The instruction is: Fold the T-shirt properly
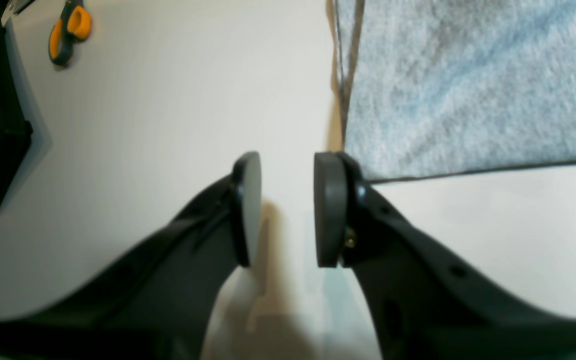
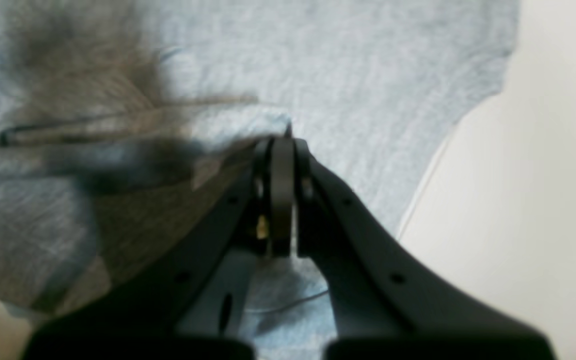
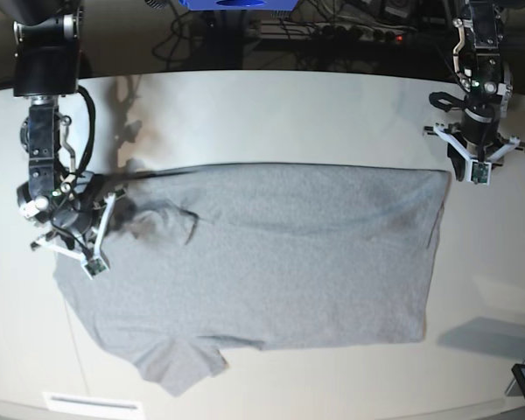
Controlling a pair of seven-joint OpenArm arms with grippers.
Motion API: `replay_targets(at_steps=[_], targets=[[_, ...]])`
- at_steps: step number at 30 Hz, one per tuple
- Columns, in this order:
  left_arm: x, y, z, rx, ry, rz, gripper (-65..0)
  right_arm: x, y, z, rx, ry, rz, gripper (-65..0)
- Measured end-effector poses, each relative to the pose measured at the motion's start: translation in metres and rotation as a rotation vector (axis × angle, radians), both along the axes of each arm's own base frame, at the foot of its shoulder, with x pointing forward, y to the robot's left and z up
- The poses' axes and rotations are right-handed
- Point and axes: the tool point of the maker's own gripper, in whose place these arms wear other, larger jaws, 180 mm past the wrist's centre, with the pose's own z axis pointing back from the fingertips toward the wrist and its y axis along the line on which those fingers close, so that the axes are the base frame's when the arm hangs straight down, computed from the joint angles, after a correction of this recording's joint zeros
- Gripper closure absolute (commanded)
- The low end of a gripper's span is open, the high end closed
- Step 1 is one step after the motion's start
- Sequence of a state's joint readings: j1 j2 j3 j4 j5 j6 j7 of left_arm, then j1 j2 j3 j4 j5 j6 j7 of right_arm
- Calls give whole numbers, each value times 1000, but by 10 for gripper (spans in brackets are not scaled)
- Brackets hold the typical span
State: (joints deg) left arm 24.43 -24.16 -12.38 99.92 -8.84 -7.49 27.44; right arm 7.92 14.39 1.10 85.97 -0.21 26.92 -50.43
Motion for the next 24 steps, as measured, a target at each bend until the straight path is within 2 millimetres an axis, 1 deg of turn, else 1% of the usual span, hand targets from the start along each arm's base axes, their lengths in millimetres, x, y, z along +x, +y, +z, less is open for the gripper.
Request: replay_targets(at_steps=[2, 6, 10, 14, 17, 20, 24], targets=[[3, 0, 2, 1, -9, -1, -181, 1, 1, 1, 5, -8, 3, 0], [1, 0, 1, 1, -3, 1, -181, 1, 1, 1, 5, -10, 3, 0], [2, 1, 1, 1, -6, 1, -181, 8, 1, 7, 5, -27, 4, 0], [-2, 4, -6, -2, 14, 13, -181, 13, 1, 12, 4, -40, 4, 0], [-2, 4, -6, -2, 14, 13, -181, 16, 2, 14, 6, -47, 7, 0], [-2, 5, -6, 1, 15, 12, -181, 15, 0, 3, 15, -21, -1, 0], [-2, 5, -5, 0, 12, 11, -181, 17, 3, -10, 55, -26, 4, 0]])
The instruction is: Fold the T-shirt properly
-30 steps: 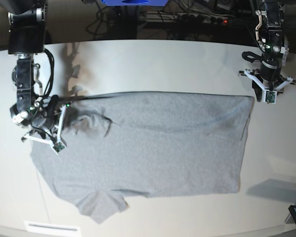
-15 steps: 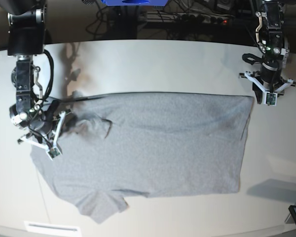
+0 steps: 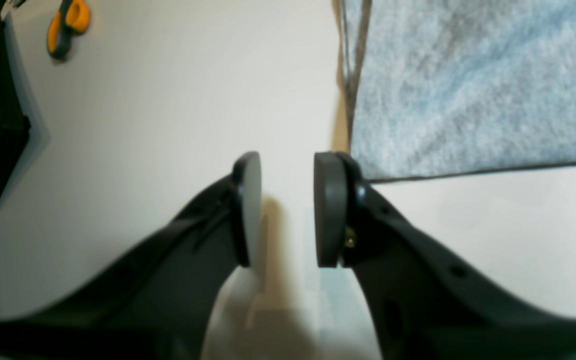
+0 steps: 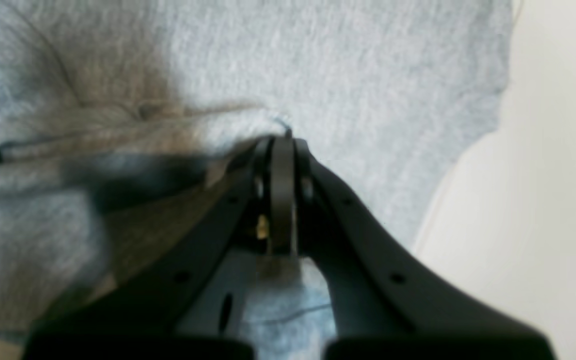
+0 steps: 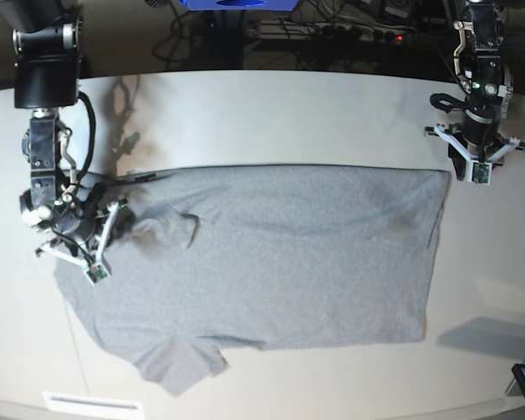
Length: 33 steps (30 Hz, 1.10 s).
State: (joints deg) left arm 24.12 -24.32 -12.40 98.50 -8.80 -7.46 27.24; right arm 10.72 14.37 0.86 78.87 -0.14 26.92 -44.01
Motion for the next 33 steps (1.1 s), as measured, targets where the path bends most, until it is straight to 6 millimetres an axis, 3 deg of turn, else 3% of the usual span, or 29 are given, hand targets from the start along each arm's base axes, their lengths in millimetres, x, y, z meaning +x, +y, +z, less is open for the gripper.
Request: replay_targets(at_steps=[4, 33], targets=[[0, 0, 0, 0, 0, 0, -181, -1, 1, -9, 20, -2, 2, 0], [6, 0, 4, 0, -17, 2, -181, 19, 1, 9, 25, -57, 4, 0]])
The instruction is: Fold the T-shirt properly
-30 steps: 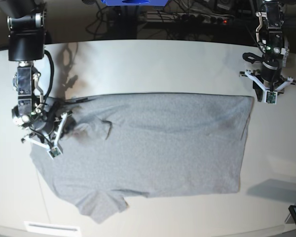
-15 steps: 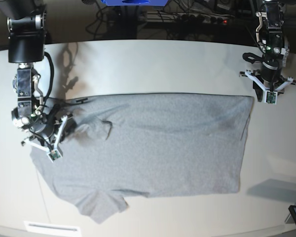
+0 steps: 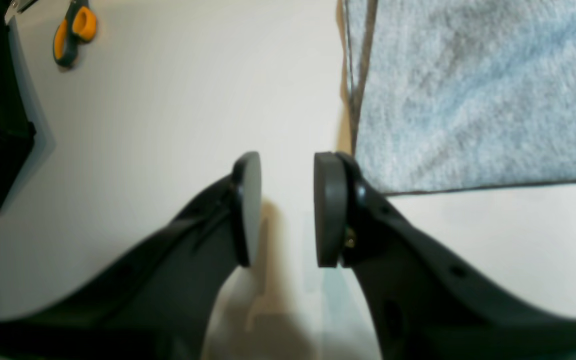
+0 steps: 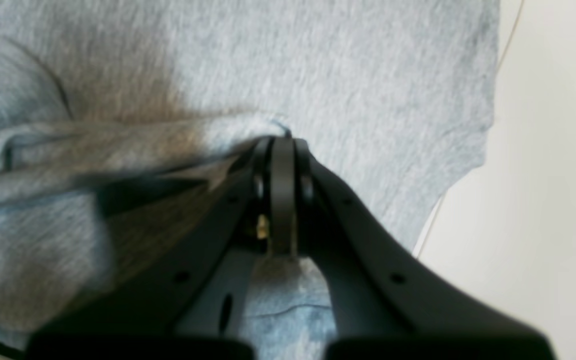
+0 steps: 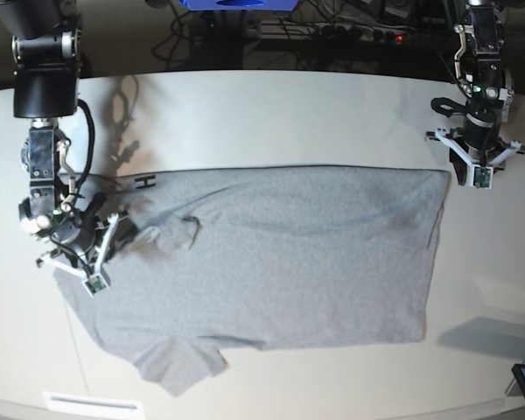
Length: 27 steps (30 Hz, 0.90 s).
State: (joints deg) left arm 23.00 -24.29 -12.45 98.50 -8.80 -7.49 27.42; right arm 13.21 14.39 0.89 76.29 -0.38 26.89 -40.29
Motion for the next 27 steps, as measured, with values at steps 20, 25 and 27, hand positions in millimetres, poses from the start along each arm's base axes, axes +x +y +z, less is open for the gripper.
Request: replay_targets(at_steps=[20, 25, 27], targets=[[15, -7, 8, -25, -51, 10, -183, -2, -39, 54, -160, -183, -81, -196], [41, -28, 14, -90, -126, 8, -183, -39, -36, 59, -199, -207, -106, -197], [45, -42, 10, -108, -120, -19, -181, -58, -25, 45, -171, -167, -91, -200]])
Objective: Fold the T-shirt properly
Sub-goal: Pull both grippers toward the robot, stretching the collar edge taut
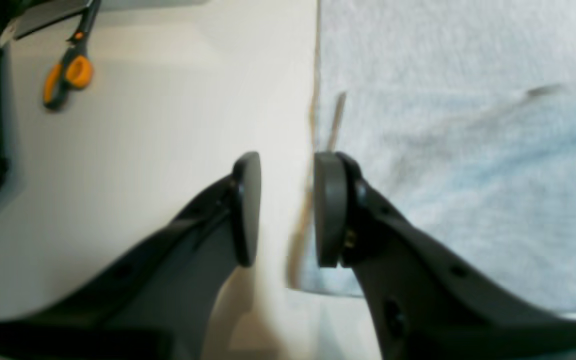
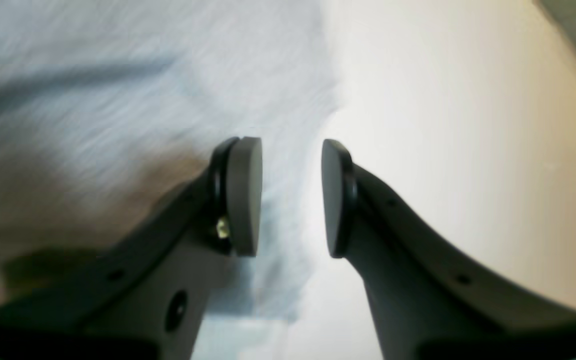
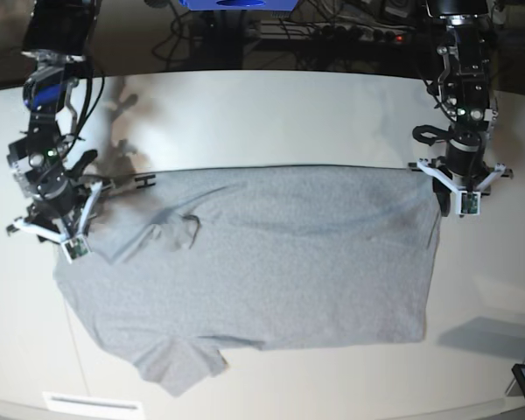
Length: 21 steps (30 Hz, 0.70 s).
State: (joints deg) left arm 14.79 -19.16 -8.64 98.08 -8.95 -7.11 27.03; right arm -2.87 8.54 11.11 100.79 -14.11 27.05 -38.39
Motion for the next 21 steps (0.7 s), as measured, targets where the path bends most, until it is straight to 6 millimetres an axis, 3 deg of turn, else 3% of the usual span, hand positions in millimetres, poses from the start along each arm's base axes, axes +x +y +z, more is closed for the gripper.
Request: replay_targets(at_steps=[5, 9, 14, 18, 21], targets=[[11, -32, 8, -60, -118, -62, -186, -19, 11, -12, 75, 16, -45, -202], [8, -24, -7, -63, -106, -43, -186, -22, -8, -10, 118, -3, -145, -203], [0, -18, -33, -81, -82, -30, -186, -20, 0, -12, 251, -22, -157, -205], [-2, -17, -36, -82, -78, -27, -186, -30, -3, -30, 267, 51, -187, -247], [-1, -17, -35, -81, -81, -28, -186, -31, -3, -32, 268, 55, -189, -242]])
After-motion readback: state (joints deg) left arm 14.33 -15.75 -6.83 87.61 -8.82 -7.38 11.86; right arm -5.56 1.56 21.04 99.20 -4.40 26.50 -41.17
